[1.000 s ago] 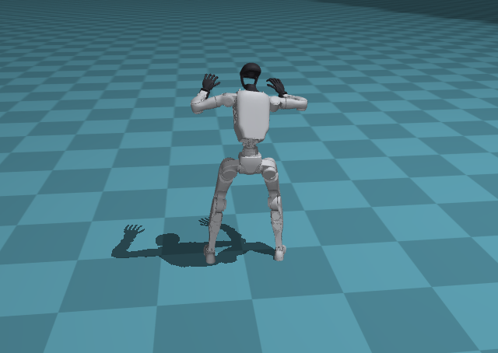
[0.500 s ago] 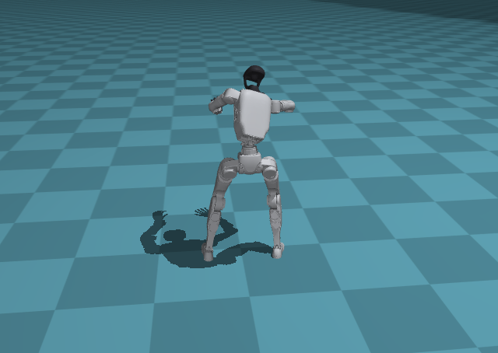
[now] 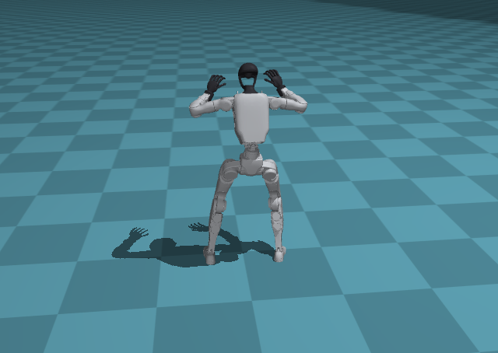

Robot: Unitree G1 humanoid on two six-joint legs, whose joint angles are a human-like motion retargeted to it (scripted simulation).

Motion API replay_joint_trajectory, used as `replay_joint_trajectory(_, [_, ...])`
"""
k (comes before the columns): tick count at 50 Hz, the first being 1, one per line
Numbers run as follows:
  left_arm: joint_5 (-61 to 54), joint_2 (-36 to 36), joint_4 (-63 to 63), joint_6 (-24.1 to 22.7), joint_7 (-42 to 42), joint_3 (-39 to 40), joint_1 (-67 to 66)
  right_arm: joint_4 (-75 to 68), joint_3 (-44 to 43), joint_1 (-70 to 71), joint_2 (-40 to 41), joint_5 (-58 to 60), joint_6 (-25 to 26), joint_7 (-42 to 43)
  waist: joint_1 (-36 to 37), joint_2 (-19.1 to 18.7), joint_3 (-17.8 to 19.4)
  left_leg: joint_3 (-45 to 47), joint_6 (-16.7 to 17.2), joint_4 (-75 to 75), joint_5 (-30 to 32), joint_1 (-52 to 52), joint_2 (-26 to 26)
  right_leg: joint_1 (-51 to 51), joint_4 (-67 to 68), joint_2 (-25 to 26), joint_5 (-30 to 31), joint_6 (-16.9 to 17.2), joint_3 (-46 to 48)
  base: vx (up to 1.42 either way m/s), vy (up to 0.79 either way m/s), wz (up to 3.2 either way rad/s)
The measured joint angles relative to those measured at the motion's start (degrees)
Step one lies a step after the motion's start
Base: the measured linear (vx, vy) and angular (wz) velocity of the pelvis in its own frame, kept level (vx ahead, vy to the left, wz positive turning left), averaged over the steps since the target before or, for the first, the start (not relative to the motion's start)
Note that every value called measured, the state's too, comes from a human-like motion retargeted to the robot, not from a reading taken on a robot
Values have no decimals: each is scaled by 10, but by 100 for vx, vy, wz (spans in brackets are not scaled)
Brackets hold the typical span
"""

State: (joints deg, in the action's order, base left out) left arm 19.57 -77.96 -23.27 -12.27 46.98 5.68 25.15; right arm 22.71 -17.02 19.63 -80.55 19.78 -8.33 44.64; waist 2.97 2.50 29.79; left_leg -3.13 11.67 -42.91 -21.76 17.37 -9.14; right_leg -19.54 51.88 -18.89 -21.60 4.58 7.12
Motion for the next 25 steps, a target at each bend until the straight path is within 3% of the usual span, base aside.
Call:
replay_joint_trajectory(2, [-7,7,64,27,-6,-227,290,-67,214,256,-9,3,28,-1,0,3,0,-4,-2,14,8,-5,2,5,-11,1,4,-2,3,-11,-2,8])
replay_joint_trajectory(5, [-25,104,221,76,-8,-516,658,-202,524,615,40,-4,62,0,7,5,0,-8,0,16,18,14,-2,-12,-13,5,11,-8,7,-13,-2,4])
replay_joint_trajectory(8, [-87,205,410,91,-20,-624,812,-366,709,836,159,-24,81,-5,-3,6,0,-9,3,22,29,29,-5,-26,-19,8,20,-8,10,-14,-2,1])
replay_joint_trajectory(12, [-177,328,653,116,-65,-657,876,-572,843,977,298,-71,96,-40,-8,-15,0,-12,5,32,46,59,-7,-54,-31,12,35,-5,15,-13,0,3])
replay_joint_trajectory(15, [-260,385,797,91,-103,-671,866,-703,844,969,398,-101,95,-55,-12,-13,0,-10,5,45,57,64,-7,-61,-38,12,42,-8,18,-8,0,-1])
replay_joint_trajectory(17, [-294,410,846,92,-123,-670,837,-749,851,951,423,-120,97,-73,-10,-19,0,-11,5,53,65,70,-7,-66,-50,15,50,-6,17,-6,1,6])
replay_joint_trajectory(20, [-310,426,857,80,-131,-649,764,-768,858,901,430,-120,89,-84,-4,-23,0,-10,5,61,69,75,-6,-73,-52,12,53,-11,21,0,0,0])
replay_joint_trajectory(23, [-307,406,772,60,-99,-608,648,-704,852,820,379,-93,84,-45,3,-31,0,-10,5,67,72,78,-4,-74,-61,14,58,-9,19,0,0,0])
replay_joint_trajectory(25, [-289,377,714,65,-94,-594,567,-668,851,762,382,-115,81,12,-5,-8,0,-9,-9,66,72,86,0,-88,-54,11,54,-25,13,0,0,0])
